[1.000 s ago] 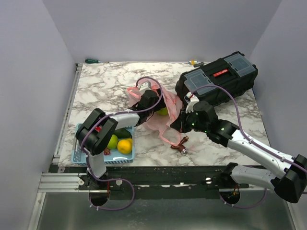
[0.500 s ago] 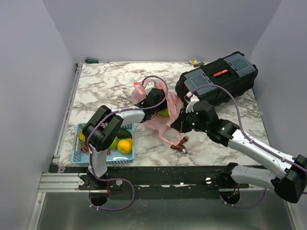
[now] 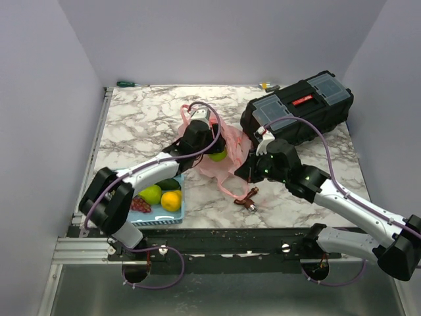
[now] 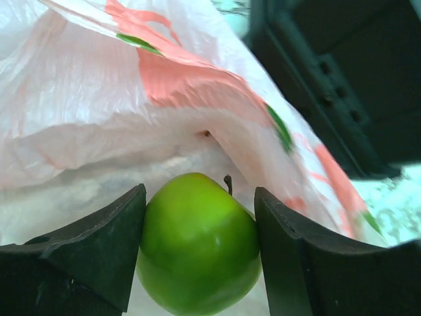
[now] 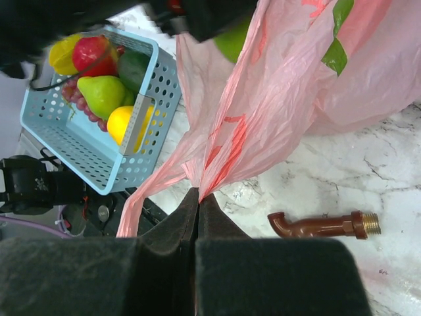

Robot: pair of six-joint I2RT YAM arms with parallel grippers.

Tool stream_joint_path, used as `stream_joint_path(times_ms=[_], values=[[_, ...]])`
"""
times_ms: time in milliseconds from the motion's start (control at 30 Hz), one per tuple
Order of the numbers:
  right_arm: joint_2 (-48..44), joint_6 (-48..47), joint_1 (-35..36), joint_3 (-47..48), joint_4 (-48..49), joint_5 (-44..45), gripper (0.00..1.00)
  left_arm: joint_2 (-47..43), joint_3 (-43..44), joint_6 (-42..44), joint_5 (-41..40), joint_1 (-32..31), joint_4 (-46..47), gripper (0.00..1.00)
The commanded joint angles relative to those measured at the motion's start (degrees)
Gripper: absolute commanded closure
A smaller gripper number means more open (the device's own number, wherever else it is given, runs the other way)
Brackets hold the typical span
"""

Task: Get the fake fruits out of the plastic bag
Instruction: Take out the fake fruit from the plastic bag, then place the fake fruit in the bin.

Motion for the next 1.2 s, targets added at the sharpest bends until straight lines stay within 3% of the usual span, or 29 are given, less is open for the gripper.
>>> stream_joint_path(times_ms=[0,200,367,533,667,833,1167], values=[[-0.5,0.3,0.3,-1.0,0.2,0.4,0.99,-8.7,-5.0,3.1,8.9,1.4,-2.1,0.70],[-1.1,0.1,0.3,-1.0,-0.9,1.5,0.99,-21.1,-13.1,2.1,15.5,1.8,-3.9,0.71],[-1.7,0.5,0.4,-1.7,-0.7,1.7,0.99,-35.0,-17.5,3.5,15.2,2.4,-12.4,0.71],[-1.5,0.7,0.3,-2.6,0.3,1.5,0.99,-50.8,-19.6,6.7,9.6,3.1,-24.1,0.71],[-0.6,0.4,0.4,-2.8,0.7,1.1,0.99,-61.9,-20.1,6.8,-1.3,3.5,-33.5,0.71],[0.1,0.4,0.4,-2.8,1.4,0.2,0.99,-71.1,-22.1,0.2,-14.0,3.5,-43.0,0.72],[-0.2,0.8,0.3,-2.9,1.4,0.1,0.99,-73.0,-28.1,-22.0,-20.0,3.7,-55.1,0.72]])
